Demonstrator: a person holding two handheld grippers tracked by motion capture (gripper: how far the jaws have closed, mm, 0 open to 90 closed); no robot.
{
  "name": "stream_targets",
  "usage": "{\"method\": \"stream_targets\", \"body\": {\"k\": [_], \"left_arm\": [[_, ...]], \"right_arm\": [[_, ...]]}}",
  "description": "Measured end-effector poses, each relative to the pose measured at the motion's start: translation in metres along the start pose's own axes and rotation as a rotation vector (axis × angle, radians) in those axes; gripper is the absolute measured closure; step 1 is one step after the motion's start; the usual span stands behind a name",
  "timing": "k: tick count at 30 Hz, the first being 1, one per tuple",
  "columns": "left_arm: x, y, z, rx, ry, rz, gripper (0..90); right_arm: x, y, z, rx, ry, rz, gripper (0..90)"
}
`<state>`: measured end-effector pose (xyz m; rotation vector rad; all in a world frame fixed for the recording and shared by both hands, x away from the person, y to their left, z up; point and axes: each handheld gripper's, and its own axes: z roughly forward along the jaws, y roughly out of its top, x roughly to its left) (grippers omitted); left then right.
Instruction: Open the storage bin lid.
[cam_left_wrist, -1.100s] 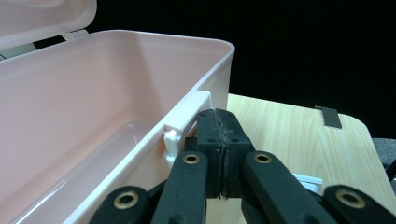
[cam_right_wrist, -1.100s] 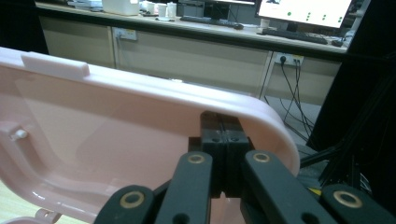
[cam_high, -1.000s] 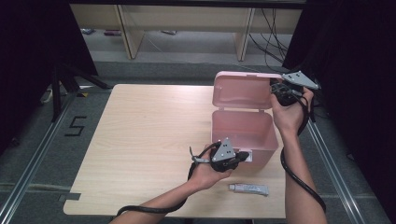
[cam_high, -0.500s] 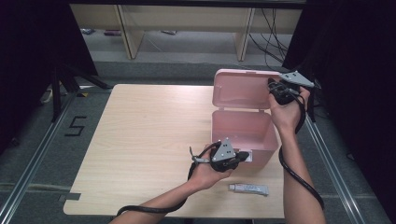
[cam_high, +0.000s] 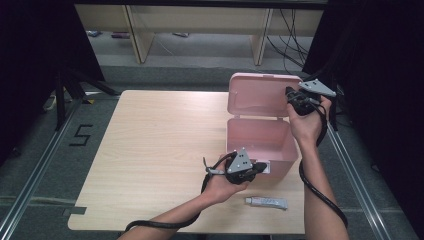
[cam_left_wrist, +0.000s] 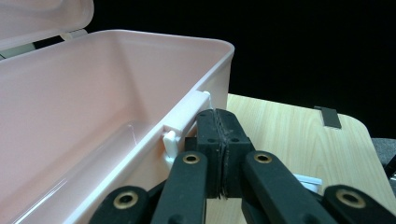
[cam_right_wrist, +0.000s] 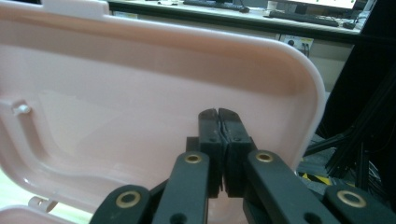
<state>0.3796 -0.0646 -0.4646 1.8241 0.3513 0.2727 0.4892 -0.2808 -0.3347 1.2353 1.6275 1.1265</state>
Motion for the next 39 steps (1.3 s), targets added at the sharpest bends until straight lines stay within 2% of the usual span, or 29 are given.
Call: {"method": "stream_targets", "body": {"k": [3,5,6,12,14,15,16,19,20,21,24,27,28,29,30,32,34,35,36,38,39], "left_arm": [[0.0,0.0,0.0,0.0,0.0,-0.001,88.3],[0.0,0.0,0.0,-0.001,0.0,-0.001,88.3],[0.0,0.0,0.0,0.0,0.0,0.0,88.3],[0.0,0.0,0.001,0.003,0.0,0.001,88.1],[-0.001,0.0,0.001,0.0,0.001,-0.002,88.2],[-0.001,0.0,0.001,0.0,0.0,-0.002,88.2],[-0.001,0.0,0.001,0.001,0.0,-0.002,88.2],[0.0,0.001,0.001,0.003,-0.001,0.0,88.2],[0.0,0.001,0.001,0.003,-0.002,-0.001,88.2],[0.0,0.001,0.001,0.003,-0.001,-0.001,88.2],[-0.001,0.0,0.001,0.002,-0.001,-0.002,88.2],[-0.001,0.0,0.001,0.002,-0.001,-0.002,88.2],[-0.001,0.0,0.001,0.002,-0.001,-0.003,88.2],[0.0,0.0,0.001,0.003,-0.002,-0.002,88.2],[0.0,0.0,0.001,0.003,-0.002,-0.003,88.2],[0.0,0.0,0.001,0.002,-0.002,-0.003,88.2],[0.0,0.0,0.001,0.002,-0.003,-0.003,88.2],[0.0,0.0,0.001,0.002,-0.003,-0.003,88.2],[0.0,0.0,0.001,0.002,-0.004,-0.004,88.2],[0.0,0.0,0.001,0.003,-0.003,-0.005,88.2],[0.0,0.0,0.001,0.004,-0.002,-0.004,88.2]], "right_arm": [[-0.003,-0.002,-0.006,0.004,-0.001,-0.014,89.6],[-0.004,-0.003,-0.008,0.007,-0.001,-0.012,89.7],[-0.004,-0.004,-0.01,0.017,-0.001,0.005,89.7],[-0.007,-0.01,-0.016,0.026,0.004,-0.013,89.9],[-0.006,-0.014,-0.019,0.035,0.01,-0.001,89.9],[-0.007,-0.015,-0.021,0.034,0.02,-0.022,89.9],[-0.006,-0.017,-0.023,0.046,0.014,-0.018,89.9],[-0.007,-0.023,-0.03,0.065,0.042,-0.024,89.6],[-0.007,-0.025,-0.033,0.071,0.052,-0.004,89.5],[-0.007,-0.027,-0.035,0.077,0.059,-0.01,89.3],[-0.008,-0.032,-0.044,0.098,0.064,-0.036,88.7],[-0.007,-0.038,-0.053,0.121,0.078,-0.022,88.4],[-0.008,-0.039,-0.056,0.113,0.09,-0.042,88.3],[-0.008,-0.041,-0.059,0.123,0.093,-0.036,88.1],[-0.008,-0.043,-0.062,0.122,0.099,-0.052,87.7],[-0.004,-0.047,-0.069,0.156,0.119,-0.047,87.4],[-0.002,-0.053,-0.075,0.164,0.125,-0.094,87.2],[-0.002,-0.053,-0.075,0.164,0.125,-0.094,87.2],[0.001,-0.056,-0.079,0.178,0.135,-0.074,87.1],[0.005,-0.062,-0.089,0.193,0.148,-0.088,86.3],[0.004,-0.063,-0.091,0.192,0.156,-0.113,86.0]]}}
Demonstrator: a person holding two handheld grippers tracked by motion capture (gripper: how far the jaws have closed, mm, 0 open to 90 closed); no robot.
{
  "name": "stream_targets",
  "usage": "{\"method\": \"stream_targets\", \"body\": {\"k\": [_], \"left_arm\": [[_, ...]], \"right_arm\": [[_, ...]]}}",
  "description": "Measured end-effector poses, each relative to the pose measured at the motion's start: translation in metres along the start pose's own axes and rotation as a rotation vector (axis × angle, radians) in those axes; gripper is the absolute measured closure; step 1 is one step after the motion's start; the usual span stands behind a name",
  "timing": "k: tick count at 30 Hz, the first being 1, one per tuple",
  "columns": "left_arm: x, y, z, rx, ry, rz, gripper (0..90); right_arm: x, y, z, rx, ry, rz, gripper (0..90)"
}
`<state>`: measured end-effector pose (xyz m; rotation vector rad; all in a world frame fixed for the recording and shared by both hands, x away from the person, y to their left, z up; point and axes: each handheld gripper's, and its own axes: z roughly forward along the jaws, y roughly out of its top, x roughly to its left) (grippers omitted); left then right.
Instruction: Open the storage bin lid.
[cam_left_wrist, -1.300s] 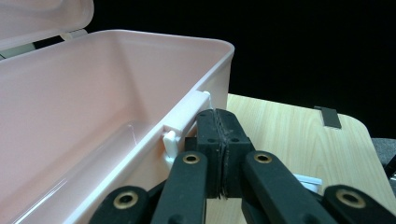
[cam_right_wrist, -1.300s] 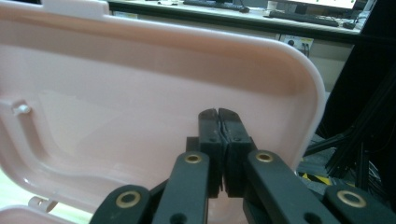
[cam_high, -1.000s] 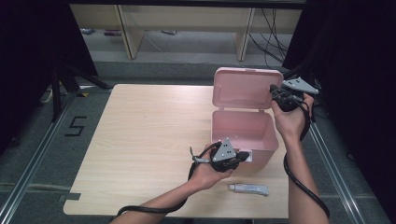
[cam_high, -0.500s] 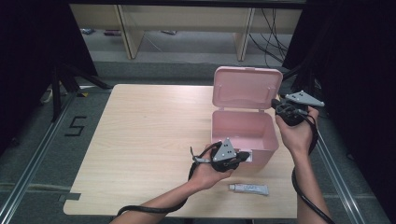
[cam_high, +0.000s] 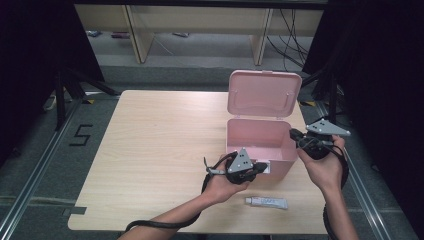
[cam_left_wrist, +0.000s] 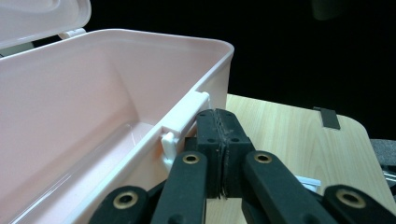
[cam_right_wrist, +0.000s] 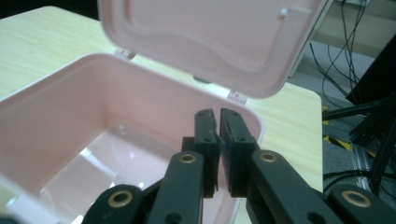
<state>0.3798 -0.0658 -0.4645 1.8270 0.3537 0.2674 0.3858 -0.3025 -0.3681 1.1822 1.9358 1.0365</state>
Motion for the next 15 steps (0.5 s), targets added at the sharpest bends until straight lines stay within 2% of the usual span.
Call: {"method": "stream_targets", "body": {"k": [4,5,6,8,11,12,13,14,15], "left_arm": [[0.0,0.0,0.0,0.001,-0.001,-0.001,88.1],[0.0,0.0,0.0,0.001,-0.002,-0.001,88.2],[0.0,0.0,0.0,0.002,-0.003,0.0,88.1],[0.0,0.0,0.0,0.002,-0.003,-0.001,88.1],[0.0,0.0,0.0,0.004,-0.004,0.0,88.1],[0.0,0.0,0.0,0.004,-0.003,0.0,88.1],[0.0,0.0,0.0,0.004,-0.003,0.0,88.1],[0.0,0.0,0.0,0.004,-0.003,0.0,88.1],[0.0,0.001,0.0,0.005,-0.003,0.0,88.1]], "right_arm": [[0.005,-0.007,-0.006,0.006,0.021,0.018,84.9],[0.006,-0.011,-0.008,0.013,0.035,-0.024,84.0],[0.008,-0.013,-0.01,0.022,0.046,-0.014,83.2],[0.009,-0.015,-0.011,0.023,0.06,-0.03,82.3],[0.015,-0.023,-0.018,0.074,0.099,-0.01,80.5],[0.014,-0.025,-0.018,0.065,0.1,-0.036,80.2],[0.017,-0.026,-0.02,0.08,0.106,0.003,79.6],[0.016,-0.027,-0.02,0.075,0.107,-0.021,79.0],[0.016,-0.028,-0.021,0.075,0.111,-0.013,78.4]]}}
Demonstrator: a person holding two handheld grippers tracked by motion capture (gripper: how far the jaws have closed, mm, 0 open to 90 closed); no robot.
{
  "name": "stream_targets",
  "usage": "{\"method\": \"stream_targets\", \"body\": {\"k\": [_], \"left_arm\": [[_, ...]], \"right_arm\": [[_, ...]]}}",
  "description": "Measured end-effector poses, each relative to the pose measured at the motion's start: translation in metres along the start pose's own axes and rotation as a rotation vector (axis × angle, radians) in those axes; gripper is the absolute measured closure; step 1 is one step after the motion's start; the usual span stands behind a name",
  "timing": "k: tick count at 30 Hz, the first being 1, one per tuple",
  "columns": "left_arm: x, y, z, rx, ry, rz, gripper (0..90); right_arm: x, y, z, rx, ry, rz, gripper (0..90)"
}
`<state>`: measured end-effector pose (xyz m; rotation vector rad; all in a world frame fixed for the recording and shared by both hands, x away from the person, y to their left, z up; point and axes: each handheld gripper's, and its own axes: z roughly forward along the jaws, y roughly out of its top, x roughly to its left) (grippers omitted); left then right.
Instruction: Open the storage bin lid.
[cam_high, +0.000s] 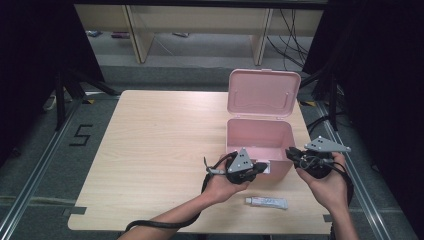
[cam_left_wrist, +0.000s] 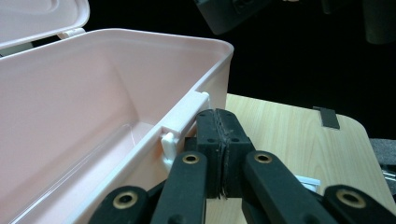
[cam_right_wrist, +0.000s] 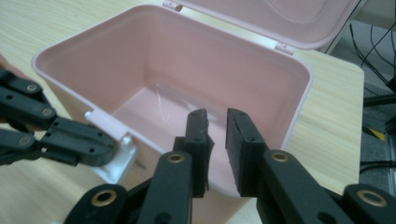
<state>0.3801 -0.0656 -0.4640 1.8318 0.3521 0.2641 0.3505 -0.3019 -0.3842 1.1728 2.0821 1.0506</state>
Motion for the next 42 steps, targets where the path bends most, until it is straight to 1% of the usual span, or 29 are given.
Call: {"method": "stream_targets", "body": {"k": [2,3,8,10,11,13,14,15,16,17,19,22,23,25,26,27,28,29,30,31,32,33,34,35,36,37,38,40,42], "left_arm": [[0.0,0.0,0.0,0.0,0.0,-0.001,87.9],[0.0,0.0,0.0,0.001,0.0,0.0,87.9],[0.0,0.0,0.0,0.003,-0.002,-0.002,87.7],[0.0,0.001,0.0,0.004,-0.002,-0.002,87.7],[0.0,0.001,0.0,0.002,-0.001,-0.004,87.6],[0.0,0.001,0.0,0.003,-0.001,-0.003,87.7],[0.0,0.001,0.0,0.002,-0.001,-0.004,87.7],[0.0,0.001,0.0,0.003,-0.001,-0.004,87.7],[0.0,0.001,0.0,0.003,-0.001,-0.004,87.7],[0.0,0.001,0.0,0.003,-0.002,-0.004,87.7],[0.0,0.001,0.0,0.0,-0.002,-0.004,87.7],[0.0,0.001,0.0,0.002,-0.004,-0.003,87.7],[0.0,0.001,0.0,0.003,-0.005,-0.003,87.7],[0.001,0.001,0.0,0.003,-0.004,-0.005,87.7],[0.001,0.001,0.0,0.003,-0.005,-0.006,87.7],[0.001,0.001,0.0,0.004,-0.005,-0.006,87.8],[0.001,0.001,0.0,0.004,-0.005,-0.004,87.7],[0.001,0.001,0.0,0.004,-0.005,-0.004,87.7],[0.001,0.001,0.0,0.005,-0.005,-0.004,87.7],[0.001,0.001,0.0,0.005,-0.005,-0.004,87.7],[0.001,0.001,0.001,0.004,-0.005,-0.004,87.7],[0.001,0.001,0.001,0.004,-0.005,-0.004,87.8],[0.001,0.001,0.0,0.005,-0.006,-0.006,87.7],[0.001,0.001,0.0,0.005,-0.007,-0.004,87.8],[0.001,0.001,0.001,0.0,-0.01,-0.007,87.8],[0.001,0.001,0.0,0.005,-0.01,-0.009,87.9],[0.001,0.001,0.0,0.006,-0.011,-0.012,87.9],[0.001,0.001,0.0,0.007,-0.012,-0.016,88.0],[0.001,0.001,0.001,0.003,-0.013,-0.02,88.2]], "right_arm": [[0.001,-0.002,-0.001,-0.003,-0.004,0.004,77.8],[0.001,-0.002,-0.001,0.001,0.001,-0.008,77.2],[0.01,-0.012,-0.004,0.026,0.034,0.001,74.0],[0.011,-0.013,-0.005,0.035,0.037,-0.007,73.7],[0.012,-0.016,-0.005,0.038,0.039,-0.028,73.0],[0.012,-0.017,-0.006,0.044,0.05,-0.027,72.7],[0.016,-0.018,-0.007,0.069,0.063,0.006,72.3],[0.014,-0.02,-0.006,0.06,0.074,-0.039,71.2],[0.017,-0.021,-0.007,0.08,0.096,-0.003,71.0],[0.016,-0.022,-0.006,0.072,0.102,-0.034,70.7],[0.018,-0.023,-0.007,0.086,0.115,-0.023,70.6],[0.022,-0.027,-0.008,0.13,0.149,-0.036,69.4],[0.021,-0.028,-0.007,0.128,0.149,-0.077,68.9],[0.023,-0.03,-0.009,0.159,0.164,-0.069,67.5],[0.022,-0.032,-0.008,0.167,0.169,-0.09,67.1],[0.024,-0.033,-0.008,0.187,0.178,-0.081,66.6],[0.024,-0.034,-0.008,0.202,0.186,-0.094,66.2],[0.024,-0.034,-0.008,0.202,0.186,-0.094,66.2],[0.025,-0.037,-0.006,0.235,0.205,-0.115,65.4],[0.025,-0.037,-0.006,0.235,0.205,-0.115,65.4],[0.026,-0.041,-0.004,0.255,0.227,-0.131,64.4],[0.026,-0.042,-0.002,0.253,0.238,-0.156,64.0],[0.026,-0.043,-0.001,0.269,0.252,-0.153,63.6],[0.025,-0.044,0.0,0.273,0.261,-0.175,63.0],[0.027,-0.046,0.001,0.284,0.268,-0.161,62.3],[0.026,-0.046,0.003,0.292,0.275,-0.185,61.6],[0.027,-0.048,0.004,0.301,0.284,-0.18,60.6],[0.025,-0.049,0.005,0.332,0.306,-0.205,59.5],[0.026,-0.051,0.007,0.326,0.312,-0.203,58.9]]}}
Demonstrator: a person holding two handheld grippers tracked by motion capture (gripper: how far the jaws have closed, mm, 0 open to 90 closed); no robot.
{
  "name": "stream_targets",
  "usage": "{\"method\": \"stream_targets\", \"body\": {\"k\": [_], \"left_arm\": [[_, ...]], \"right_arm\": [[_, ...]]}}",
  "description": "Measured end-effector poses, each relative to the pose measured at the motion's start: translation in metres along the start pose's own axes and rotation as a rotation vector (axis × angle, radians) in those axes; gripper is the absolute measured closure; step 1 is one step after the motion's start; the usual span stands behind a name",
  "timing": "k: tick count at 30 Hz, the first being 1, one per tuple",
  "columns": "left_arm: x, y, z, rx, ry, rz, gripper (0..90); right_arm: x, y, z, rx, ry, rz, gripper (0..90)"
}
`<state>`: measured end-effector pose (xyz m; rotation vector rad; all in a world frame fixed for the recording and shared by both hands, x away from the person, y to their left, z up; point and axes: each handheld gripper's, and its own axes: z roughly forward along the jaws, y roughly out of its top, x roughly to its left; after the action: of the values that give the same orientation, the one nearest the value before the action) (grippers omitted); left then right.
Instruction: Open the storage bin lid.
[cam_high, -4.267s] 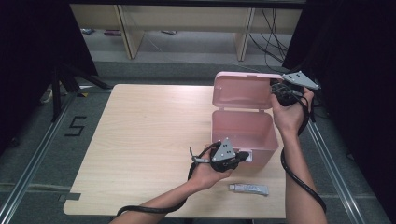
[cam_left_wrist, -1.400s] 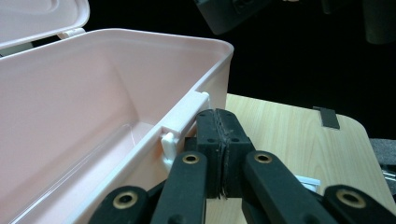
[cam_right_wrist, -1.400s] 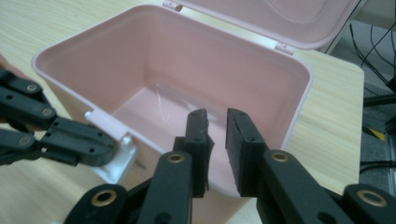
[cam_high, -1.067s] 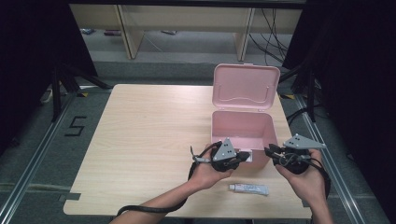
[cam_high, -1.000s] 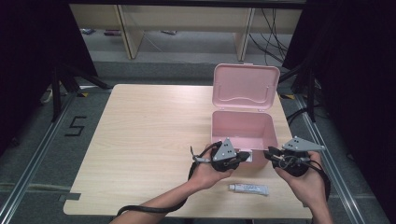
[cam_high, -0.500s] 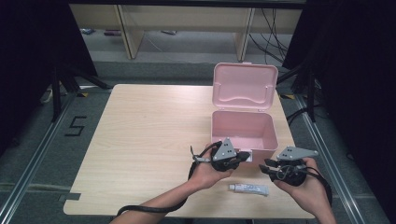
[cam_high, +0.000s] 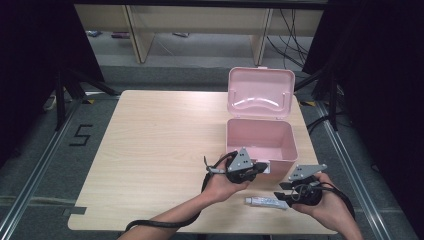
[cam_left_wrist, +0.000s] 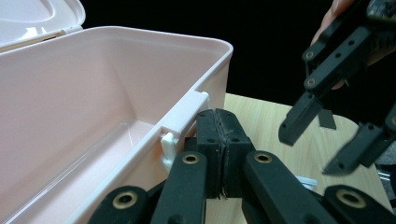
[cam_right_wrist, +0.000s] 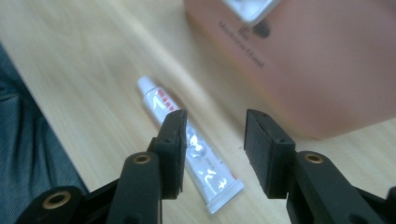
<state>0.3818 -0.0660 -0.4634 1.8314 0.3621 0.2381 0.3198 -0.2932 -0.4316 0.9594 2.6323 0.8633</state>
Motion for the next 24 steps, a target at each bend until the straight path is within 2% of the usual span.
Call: {"method": "stream_targets", "body": {"k": [1,2,3,4,5,6,9,10,11,14,15,16,18,19,20,21,24], "left_arm": [[0.0002,0.0001,0.0002,-0.001,-0.002,-0.001,88.3],[0.0004,0.0002,0.0005,0.0,-0.004,-0.001,88.4],[0.0004,0.0002,0.0005,0.0,-0.004,-0.001,88.5],[0.0006,0.0005,0.0007,0.001,-0.005,0.002,88.5],[0.0005,0.0009,0.0017,0.001,-0.009,-0.001,88.5],[0.0004,0.0011,0.002,0.002,-0.009,0.0,88.5],[0.0003,0.0014,0.0023,0.006,-0.009,0.006,88.5],[0.0003,0.0015,0.0023,0.006,-0.009,0.006,88.5],[0.0008,0.0015,0.0031,0.0,-0.016,0.006,88.6],[0.0006,0.0017,0.0033,0.003,-0.016,0.007,88.7],[0.0003,0.0017,0.0034,0.003,-0.016,0.007,88.8],[0.0,0.0016,0.0033,0.004,-0.013,0.008,88.8],[-0.0002,0.0015,0.0032,0.004,-0.011,0.006,88.8],[0.0,0.0021,0.0023,0.011,-0.006,0.006,88.8],[0.0,0.0021,0.0023,0.011,-0.006,0.006,88.8],[-0.0001,0.0017,0.0029,0.012,-0.011,0.005,88.9],[0.0004,0.002,0.0029,0.009,-0.011,0.007,88.9]], "right_arm": [[-0.0005,-0.0017,0.0024,0.022,0.02,-0.005,57.7],[0.0007,-0.0022,0.002,0.045,0.044,0.02,57.3],[0.0007,-0.0022,0.002,0.045,0.044,0.02,57.3],[-0.005,-0.0038,0.0042,0.047,0.035,-0.048,56.6],[-0.0025,-0.0056,0.0055,0.049,0.035,-0.007,56.3],[-0.0012,-0.0063,0.005,0.064,0.047,0.011,56.1],[-0.0013,-0.0068,0.0047,0.06,0.047,0.023,55.9],[-0.0005,-0.0071,0.0042,0.069,0.063,0.033,55.8],[-0.0025,-0.007,0.0035,0.061,0.051,0.003,55.6],[-0.0016,-0.0065,0.0015,0.069,0.05,0.015,55.5],[-0.0008,-0.0063,0.0008,0.074,0.062,0.021,55.5],[-0.0008,-0.0061,0.0,0.075,0.052,0.021,55.4],[-0.0014,-0.0063,0.0,0.059,0.052,-0.002,55.4],[0.0013,-0.0063,-0.0026,0.078,0.062,0.041,55.4],[0.0013,-0.0063,-0.0026,0.078,0.062,0.041,55.4],[-0.0007,-0.0078,-0.0015,0.056,0.049,0.011,55.5],[-0.0012,-0.0077,-0.0025,0.065,0.06,0.014,55.8]]}}
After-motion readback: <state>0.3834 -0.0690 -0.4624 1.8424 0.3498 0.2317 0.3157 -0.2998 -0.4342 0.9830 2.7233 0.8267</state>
